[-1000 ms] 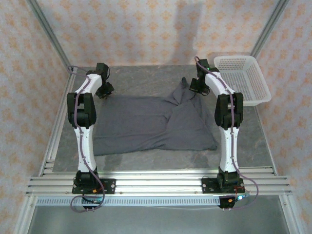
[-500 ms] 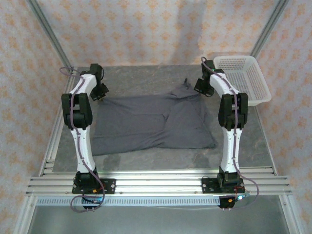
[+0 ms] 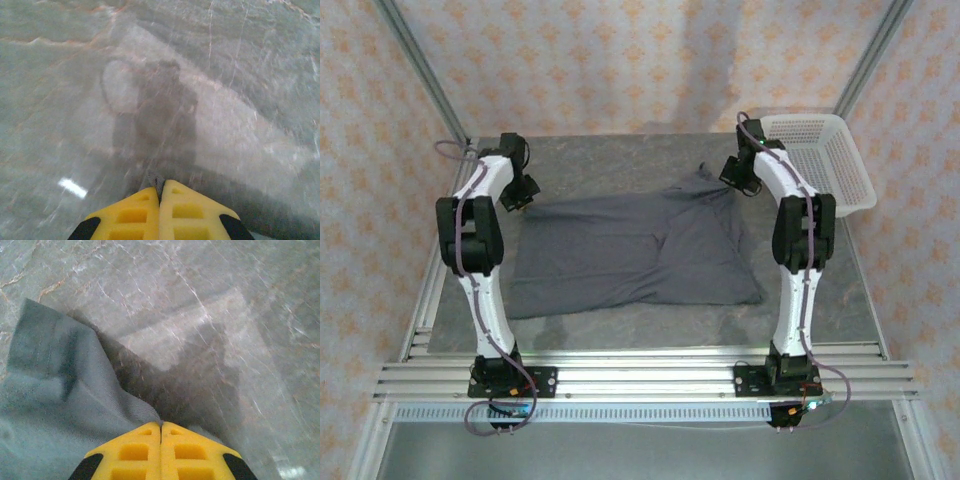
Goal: Fold the inside-out t-shirt
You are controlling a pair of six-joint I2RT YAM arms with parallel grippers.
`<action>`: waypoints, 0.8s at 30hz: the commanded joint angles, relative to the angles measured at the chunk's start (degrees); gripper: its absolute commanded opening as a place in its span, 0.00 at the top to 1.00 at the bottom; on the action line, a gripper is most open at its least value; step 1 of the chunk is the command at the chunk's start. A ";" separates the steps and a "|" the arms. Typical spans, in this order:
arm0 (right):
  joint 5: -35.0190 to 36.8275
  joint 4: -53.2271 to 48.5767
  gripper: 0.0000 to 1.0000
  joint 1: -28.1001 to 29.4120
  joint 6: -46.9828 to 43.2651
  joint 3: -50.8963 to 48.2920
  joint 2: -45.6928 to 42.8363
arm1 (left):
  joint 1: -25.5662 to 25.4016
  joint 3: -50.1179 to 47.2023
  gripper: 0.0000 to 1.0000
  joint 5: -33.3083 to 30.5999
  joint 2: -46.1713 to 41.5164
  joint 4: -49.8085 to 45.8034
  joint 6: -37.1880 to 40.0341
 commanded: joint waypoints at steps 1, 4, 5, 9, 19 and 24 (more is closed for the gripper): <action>1.53 3.44 1.00 -0.36 2.50 -9.51 -8.03 | 0.67 -7.08 1.00 -2.86 -8.25 0.70 -1.49; 1.81 7.25 1.00 -0.37 4.09 -18.51 -12.06 | 0.71 -15.57 1.00 -4.01 -13.84 3.38 -2.91; 1.99 7.60 1.00 -0.50 4.29 -20.03 -12.62 | 0.67 -17.70 1.00 -4.33 -15.15 4.06 -3.19; 2.21 6.74 1.00 -0.71 3.95 -21.20 -13.60 | 0.70 -21.03 1.00 -3.45 -17.39 4.14 -2.59; 0.69 8.45 1.00 -0.80 7.11 -31.42 -24.27 | 0.67 -25.86 1.00 -2.83 -26.66 2.71 -3.16; -0.23 12.01 1.00 -0.80 9.03 -43.08 -26.78 | -1.35 -36.20 1.00 -2.71 -30.19 5.83 -4.99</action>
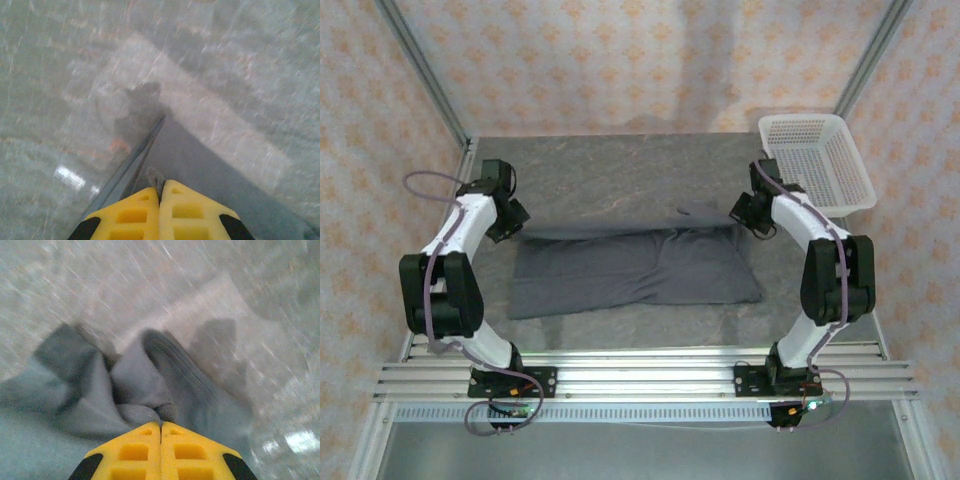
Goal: Fold the inside-out t-shirt
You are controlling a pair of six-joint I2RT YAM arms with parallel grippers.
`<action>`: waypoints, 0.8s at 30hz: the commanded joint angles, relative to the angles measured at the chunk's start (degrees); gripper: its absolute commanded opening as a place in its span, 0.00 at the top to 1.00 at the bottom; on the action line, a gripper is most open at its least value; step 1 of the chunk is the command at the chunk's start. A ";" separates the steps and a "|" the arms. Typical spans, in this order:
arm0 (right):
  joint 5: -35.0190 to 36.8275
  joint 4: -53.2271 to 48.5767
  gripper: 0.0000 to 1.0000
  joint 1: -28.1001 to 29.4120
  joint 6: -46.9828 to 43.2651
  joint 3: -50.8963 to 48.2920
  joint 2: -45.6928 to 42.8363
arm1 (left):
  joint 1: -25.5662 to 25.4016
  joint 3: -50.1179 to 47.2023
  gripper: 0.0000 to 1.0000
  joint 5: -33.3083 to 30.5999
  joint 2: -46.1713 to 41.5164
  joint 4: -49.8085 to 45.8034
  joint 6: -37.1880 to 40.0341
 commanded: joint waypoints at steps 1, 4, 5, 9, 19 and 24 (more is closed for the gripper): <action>-0.21 2.18 1.00 -0.79 2.46 -5.98 0.35 | -1.66 -6.96 1.00 -3.23 -0.71 1.71 -2.13; -1.52 2.39 0.88 -0.77 2.69 -7.44 0.26 | -2.04 -11.15 0.90 -3.40 -0.02 4.11 -2.90; -1.59 1.75 0.82 -0.77 2.59 -6.98 -0.17 | -2.02 -11.48 0.84 -3.40 0.17 4.57 -3.07; 0.65 -2.33 0.68 -0.69 2.32 -3.05 -4.47 | -2.03 -9.14 0.65 -3.00 -2.25 4.17 -2.78; 2.49 -0.35 0.43 5.11 -2.88 8.60 0.62 | -5.63 -5.61 0.35 7.81 -16.35 5.42 0.40; 1.76 -2.57 0.42 5.81 -3.69 18.42 12.63 | -9.95 -7.43 0.21 8.85 -21.70 4.70 0.97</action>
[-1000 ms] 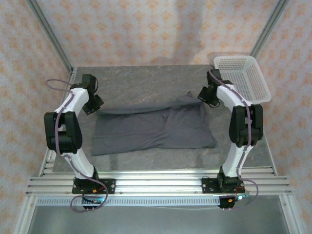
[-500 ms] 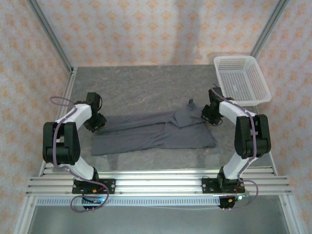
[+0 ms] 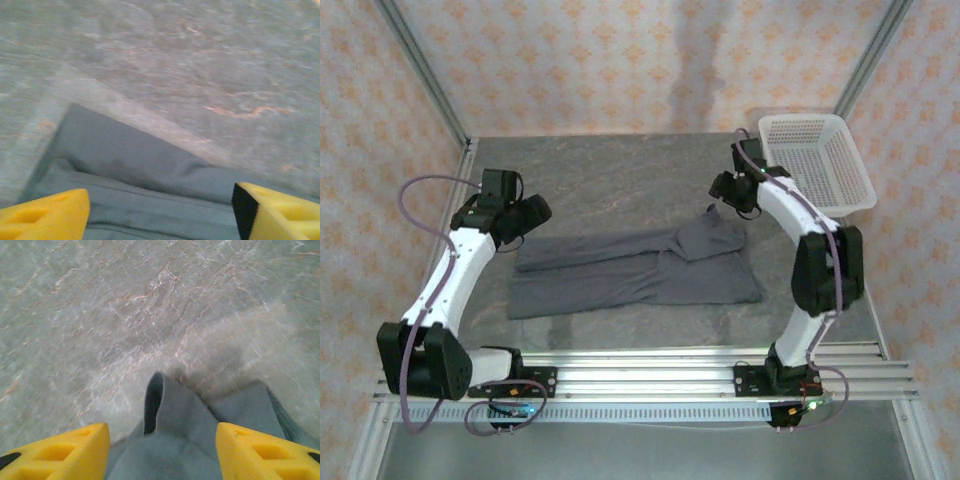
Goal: Fold the inside-out t-shirt
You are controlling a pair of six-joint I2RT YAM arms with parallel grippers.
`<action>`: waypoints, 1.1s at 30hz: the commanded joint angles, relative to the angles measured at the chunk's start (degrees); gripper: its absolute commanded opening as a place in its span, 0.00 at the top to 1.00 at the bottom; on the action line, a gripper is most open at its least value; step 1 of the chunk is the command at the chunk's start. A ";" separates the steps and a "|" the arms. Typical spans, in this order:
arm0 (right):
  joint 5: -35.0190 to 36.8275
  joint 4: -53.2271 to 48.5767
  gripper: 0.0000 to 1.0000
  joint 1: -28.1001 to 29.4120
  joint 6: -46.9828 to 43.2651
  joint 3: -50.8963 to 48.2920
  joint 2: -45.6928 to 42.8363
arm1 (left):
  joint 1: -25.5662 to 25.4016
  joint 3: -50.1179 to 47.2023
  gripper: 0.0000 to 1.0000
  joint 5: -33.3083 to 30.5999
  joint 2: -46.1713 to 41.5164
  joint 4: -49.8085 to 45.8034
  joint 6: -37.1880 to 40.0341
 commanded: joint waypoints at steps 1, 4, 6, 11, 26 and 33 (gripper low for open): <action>-0.03 -2.83 0.42 0.13 -1.44 4.90 6.95 | -1.48 -1.73 0.20 2.04 -2.17 -0.71 0.84; -1.94 -4.29 0.45 0.54 -0.84 8.75 11.82 | -1.87 -3.25 0.19 1.88 -3.00 -1.43 2.43; -1.43 -5.57 0.54 0.75 0.03 9.74 13.59 | -1.84 -4.09 0.19 1.32 -3.02 -1.99 2.52; 0.04 -6.67 0.99 0.76 1.11 7.66 9.39 | -1.87 -4.55 0.20 0.60 -1.97 -2.15 2.42; -2.24 -5.35 0.65 1.16 21.56 -46.29 -40.70 | -2.00 -5.04 0.21 1.77 1.41 -0.21 2.11; 2.79 -1.70 0.55 2.60 16.91 -36.02 -42.26 | -2.26 -5.90 0.22 2.68 1.27 1.00 1.77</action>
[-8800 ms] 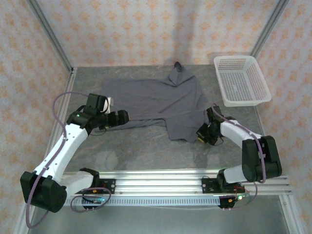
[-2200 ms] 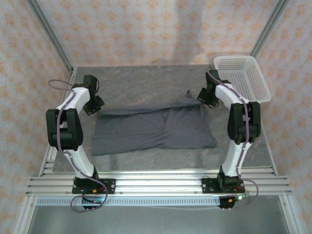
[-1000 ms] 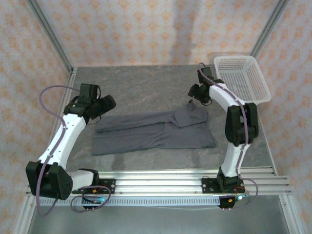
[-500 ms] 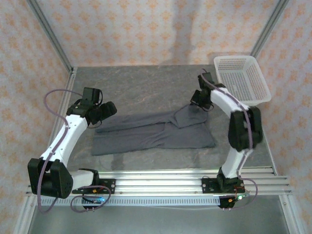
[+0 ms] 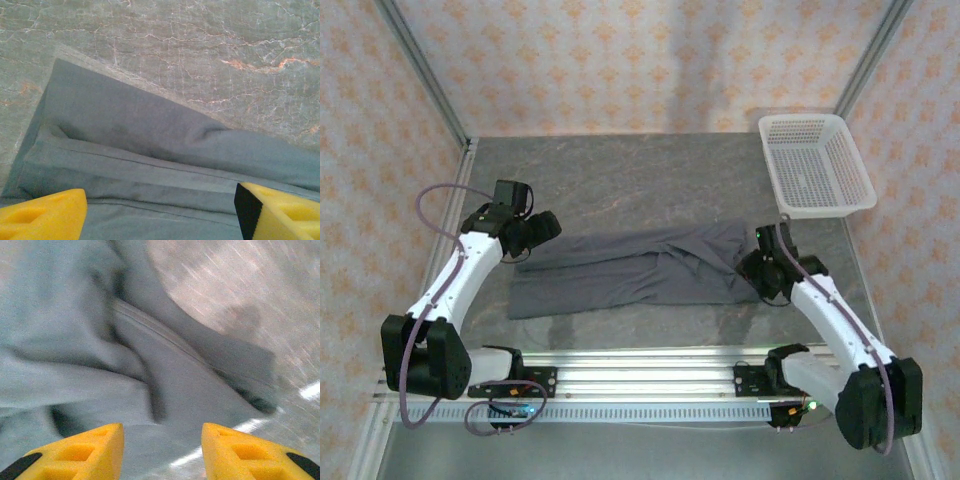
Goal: Fold the inside-out t-shirt
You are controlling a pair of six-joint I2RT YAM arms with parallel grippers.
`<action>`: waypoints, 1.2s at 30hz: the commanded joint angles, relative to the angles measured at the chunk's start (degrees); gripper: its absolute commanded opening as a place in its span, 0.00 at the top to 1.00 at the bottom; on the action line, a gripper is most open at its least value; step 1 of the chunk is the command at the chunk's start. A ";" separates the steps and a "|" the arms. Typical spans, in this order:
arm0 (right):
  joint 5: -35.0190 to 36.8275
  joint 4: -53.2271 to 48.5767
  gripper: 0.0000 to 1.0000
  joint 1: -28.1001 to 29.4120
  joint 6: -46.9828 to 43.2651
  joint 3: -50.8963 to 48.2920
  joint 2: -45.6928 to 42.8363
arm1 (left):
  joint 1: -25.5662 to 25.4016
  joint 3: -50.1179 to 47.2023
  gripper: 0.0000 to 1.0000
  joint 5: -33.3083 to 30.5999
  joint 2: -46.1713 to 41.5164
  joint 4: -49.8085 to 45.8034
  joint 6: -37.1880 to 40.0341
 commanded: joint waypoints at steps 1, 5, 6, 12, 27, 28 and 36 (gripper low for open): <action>0.55 5.84 0.56 1.89 -4.40 8.66 8.30 | -0.90 -1.03 0.22 1.34 -0.15 1.91 -0.19; -0.19 5.16 0.58 5.75 -12.00 18.93 24.31 | -3.34 -1.24 0.39 2.14 0.24 2.33 -0.23; 0.23 6.30 0.59 5.76 -12.96 19.83 26.40 | -4.20 -1.40 0.53 2.41 0.78 2.35 -0.23; 0.87 4.62 0.90 5.78 -20.06 28.39 43.01 | -10.07 0.15 1.00 2.89 8.54 1.69 -3.61; -3.02 2.33 0.93 9.51 -17.99 18.72 33.72 | -11.78 -0.27 1.00 -0.58 16.20 2.00 -8.91; -1.84 2.01 0.93 8.78 -17.63 19.62 32.96 | -11.96 0.10 1.00 -0.54 16.89 2.33 -9.10; 1.70 4.73 0.98 4.43 -15.57 19.86 36.94 | -12.24 3.55 1.00 -4.54 25.17 3.36 -12.71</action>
